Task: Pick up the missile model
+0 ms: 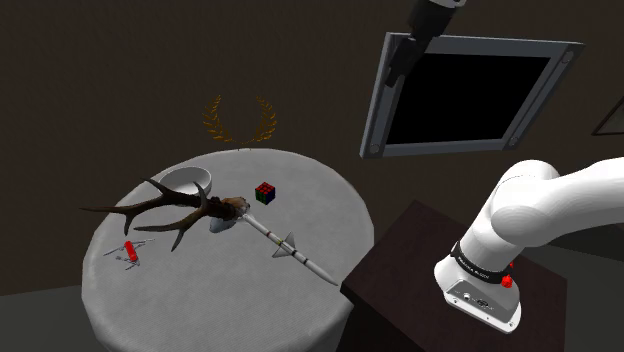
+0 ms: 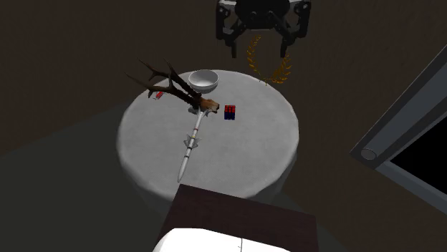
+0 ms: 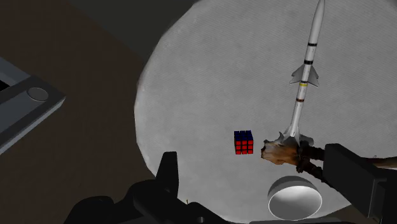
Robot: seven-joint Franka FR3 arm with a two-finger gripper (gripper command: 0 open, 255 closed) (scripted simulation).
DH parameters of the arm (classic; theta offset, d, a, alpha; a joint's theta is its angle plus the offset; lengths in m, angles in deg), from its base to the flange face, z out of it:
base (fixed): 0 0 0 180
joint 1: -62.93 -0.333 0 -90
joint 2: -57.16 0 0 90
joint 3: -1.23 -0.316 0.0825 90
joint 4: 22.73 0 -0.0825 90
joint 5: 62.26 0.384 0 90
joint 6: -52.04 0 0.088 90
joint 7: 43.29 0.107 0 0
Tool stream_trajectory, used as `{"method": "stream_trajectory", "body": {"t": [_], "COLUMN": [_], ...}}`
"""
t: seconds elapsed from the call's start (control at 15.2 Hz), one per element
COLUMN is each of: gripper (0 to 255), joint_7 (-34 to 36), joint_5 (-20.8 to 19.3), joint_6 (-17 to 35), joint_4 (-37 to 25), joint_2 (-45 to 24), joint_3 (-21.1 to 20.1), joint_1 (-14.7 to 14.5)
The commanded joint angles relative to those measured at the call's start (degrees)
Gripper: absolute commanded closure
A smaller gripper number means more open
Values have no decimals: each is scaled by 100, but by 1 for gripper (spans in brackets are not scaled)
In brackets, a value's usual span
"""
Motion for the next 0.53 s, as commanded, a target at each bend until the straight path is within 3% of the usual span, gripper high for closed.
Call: {"method": "stream_trajectory", "body": {"t": [0.0, 0.46], "gripper": [0, 0], "joint_7": [0, 586], "joint_5": [0, 155], "joint_6": [0, 943], "joint_4": [0, 622], "joint_2": [0, -579], "joint_3": [0, -583], "joint_1": [0, -73]}}
